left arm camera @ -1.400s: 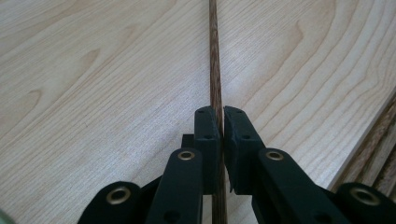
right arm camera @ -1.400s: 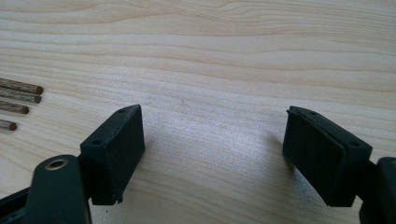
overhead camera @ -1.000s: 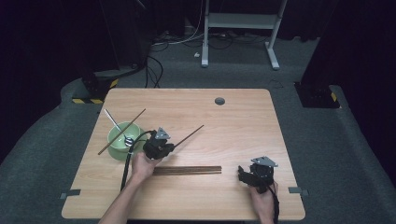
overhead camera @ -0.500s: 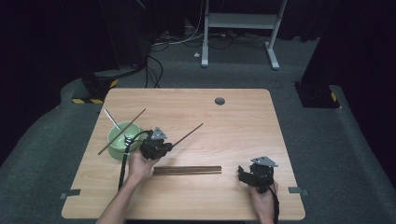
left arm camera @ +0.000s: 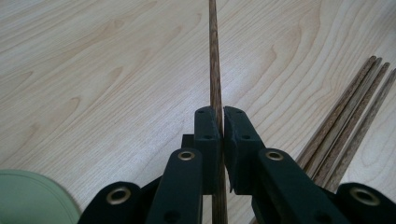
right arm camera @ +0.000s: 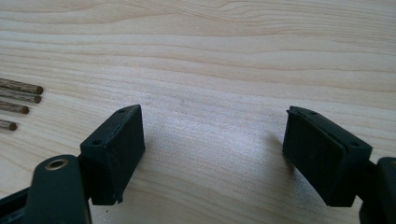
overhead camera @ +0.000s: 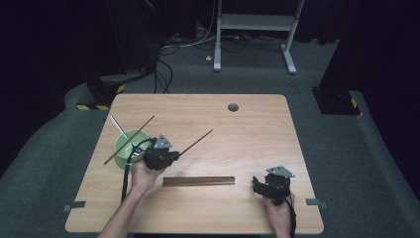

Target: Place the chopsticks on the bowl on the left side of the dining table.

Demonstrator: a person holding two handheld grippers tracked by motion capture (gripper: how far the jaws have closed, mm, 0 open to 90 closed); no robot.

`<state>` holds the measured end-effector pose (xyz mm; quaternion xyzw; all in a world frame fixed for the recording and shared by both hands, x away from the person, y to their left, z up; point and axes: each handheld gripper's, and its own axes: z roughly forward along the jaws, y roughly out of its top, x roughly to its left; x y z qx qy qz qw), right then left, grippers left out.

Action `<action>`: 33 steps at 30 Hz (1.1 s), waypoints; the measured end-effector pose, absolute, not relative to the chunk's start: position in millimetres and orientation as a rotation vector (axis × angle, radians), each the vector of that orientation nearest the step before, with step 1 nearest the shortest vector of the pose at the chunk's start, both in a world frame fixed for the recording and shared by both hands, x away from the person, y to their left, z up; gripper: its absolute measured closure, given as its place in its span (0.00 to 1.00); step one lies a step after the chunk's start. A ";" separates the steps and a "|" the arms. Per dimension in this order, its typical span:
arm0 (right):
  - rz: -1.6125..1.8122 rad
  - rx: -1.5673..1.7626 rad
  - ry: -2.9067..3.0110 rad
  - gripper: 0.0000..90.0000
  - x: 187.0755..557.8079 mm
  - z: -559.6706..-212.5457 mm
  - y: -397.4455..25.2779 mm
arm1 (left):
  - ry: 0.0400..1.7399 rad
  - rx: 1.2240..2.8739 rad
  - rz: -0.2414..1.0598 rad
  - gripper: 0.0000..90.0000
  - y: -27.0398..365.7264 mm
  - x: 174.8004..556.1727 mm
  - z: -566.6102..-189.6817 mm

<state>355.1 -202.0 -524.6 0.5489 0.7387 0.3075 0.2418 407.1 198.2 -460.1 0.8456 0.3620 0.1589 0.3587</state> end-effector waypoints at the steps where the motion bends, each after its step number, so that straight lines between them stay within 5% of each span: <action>1: 0.841 1.501 2.020 0.23 355.1 -524.6 -202.0 | 0.933 2.185 0.410 0.93 199.9 406.3 -458.9; 33: 0.841 1.500 2.020 0.23 355.1 -524.6 -202.0 | 0.959 2.123 0.439 0.93 237.0 391.0 -431.9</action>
